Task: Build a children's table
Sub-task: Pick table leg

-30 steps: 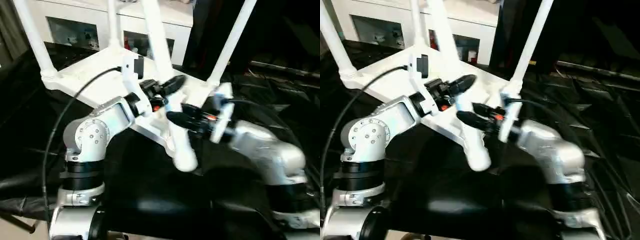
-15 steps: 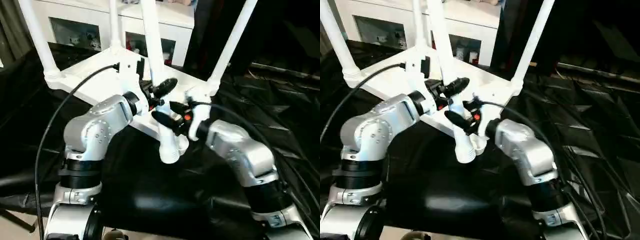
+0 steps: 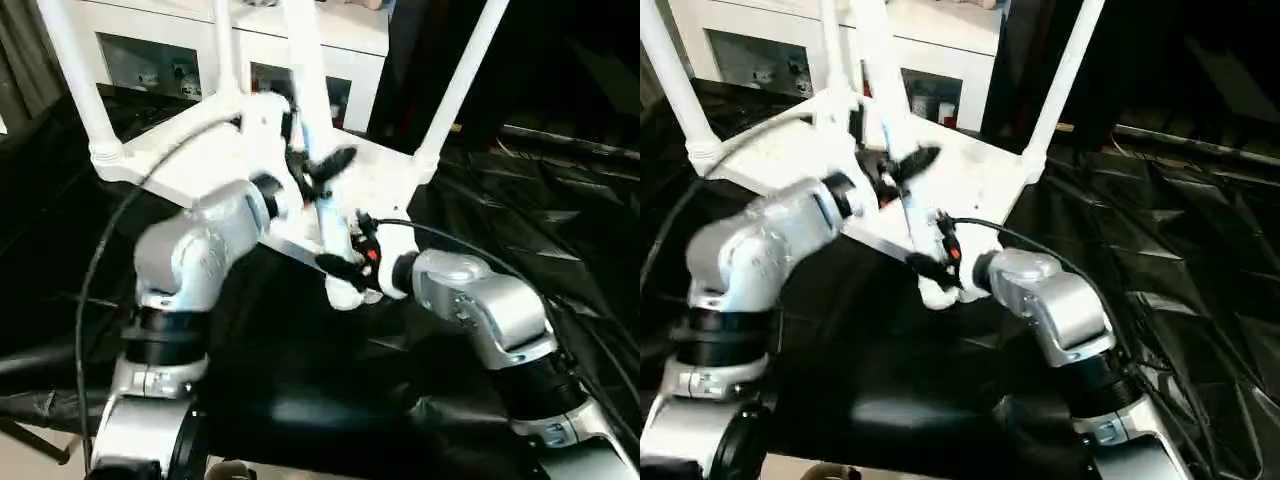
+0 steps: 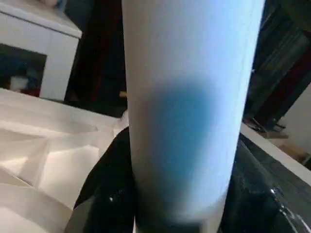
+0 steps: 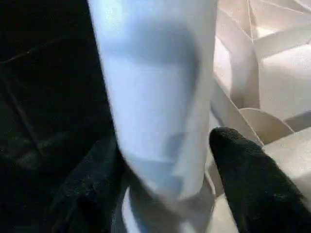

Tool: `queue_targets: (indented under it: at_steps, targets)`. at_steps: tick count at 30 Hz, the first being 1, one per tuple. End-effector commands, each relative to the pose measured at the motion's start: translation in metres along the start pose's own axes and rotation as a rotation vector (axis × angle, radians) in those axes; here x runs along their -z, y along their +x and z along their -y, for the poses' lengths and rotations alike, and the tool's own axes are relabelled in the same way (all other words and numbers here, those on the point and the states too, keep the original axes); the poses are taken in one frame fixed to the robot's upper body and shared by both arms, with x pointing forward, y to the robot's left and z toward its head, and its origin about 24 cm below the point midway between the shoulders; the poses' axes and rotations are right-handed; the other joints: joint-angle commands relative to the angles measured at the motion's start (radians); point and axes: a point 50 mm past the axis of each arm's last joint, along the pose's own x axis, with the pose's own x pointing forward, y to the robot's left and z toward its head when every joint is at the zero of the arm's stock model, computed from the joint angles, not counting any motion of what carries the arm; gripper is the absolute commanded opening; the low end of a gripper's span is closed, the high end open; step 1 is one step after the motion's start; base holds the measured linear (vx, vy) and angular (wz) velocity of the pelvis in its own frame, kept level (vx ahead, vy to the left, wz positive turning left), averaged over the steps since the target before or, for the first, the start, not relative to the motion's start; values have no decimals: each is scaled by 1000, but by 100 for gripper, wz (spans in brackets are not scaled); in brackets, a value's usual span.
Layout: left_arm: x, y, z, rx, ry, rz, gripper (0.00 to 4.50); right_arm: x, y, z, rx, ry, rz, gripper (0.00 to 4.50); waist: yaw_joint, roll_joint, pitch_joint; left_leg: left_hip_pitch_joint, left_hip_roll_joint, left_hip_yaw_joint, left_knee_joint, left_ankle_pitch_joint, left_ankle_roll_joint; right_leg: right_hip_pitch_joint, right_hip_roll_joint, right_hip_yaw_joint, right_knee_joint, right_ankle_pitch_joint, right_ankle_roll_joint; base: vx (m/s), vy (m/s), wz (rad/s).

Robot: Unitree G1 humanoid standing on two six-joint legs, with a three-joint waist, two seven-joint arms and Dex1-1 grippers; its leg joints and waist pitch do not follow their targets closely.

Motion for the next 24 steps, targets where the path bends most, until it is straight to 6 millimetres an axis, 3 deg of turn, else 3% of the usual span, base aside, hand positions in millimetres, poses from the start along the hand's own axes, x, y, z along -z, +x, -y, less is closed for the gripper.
queue_targets:
  at_steps: [1, 7, 14, 15, 16, 19, 20, 24]
  targets:
    - [-14, -1, 1, 8, 29, 45, 177, 5, -8, 12, 42, 14, -27, 235, -6, 10, -65, 34, 51, -30, -75, -217, -110, 31, -73, 52, -77, -139, -78, 0, 0, 0]
    - [-14, -2, 0, 17, 27, 39, 177, 2, -8, 6, -13, 25, 7, 202, -7, 10, -66, 34, 52, -31, -74, -214, -108, 31, -74, 51, -75, -135, -85, 0, 0, 0]
    - [-10, -3, 1, 46, 42, 23, 177, -5, -12, -1, -122, 24, 78, 195, -6, 10, -66, 33, 52, -30, -74, -210, -103, 33, -75, 51, -74, -118, -96, 0, 0, 0]
    - [-10, -4, 2, 71, 47, 22, 233, -9, -17, -4, -213, 28, 133, 195, -5, 9, -66, 34, 52, -29, -73, -215, -99, 33, -75, 51, -75, -126, -96, 0, 0, 0]
    - [-10, -4, 2, 76, 48, 21, 247, -10, -19, -5, -236, 29, 146, 195, -3, 9, -66, 35, 53, -29, -72, -222, -94, 34, -77, 52, -76, -131, -95, 0, 0, 0]
    - [-9, -9, 7, 189, -13, 30, 254, -13, -28, -8, -345, 47, 201, 194, -3, 10, -66, 33, 53, -30, -73, -207, -85, 34, -75, 50, -74, -119, -106, 0, 0, 0]
    - [-8, -12, 9, 244, -29, 34, 283, -13, -31, -8, -385, 64, 212, 193, -1, 10, -66, 34, 54, -29, -71, -206, -82, 34, -77, 50, -72, -115, -119, 0, 0, 0]
    - [-5, -25, 14, 436, -106, 67, 290, -10, -43, -8, -524, 99, 242, 193, 0, 8, -64, 32, 52, -26, -71, -210, -67, 35, -76, 50, -76, -136, -144, 0, 0, 0]
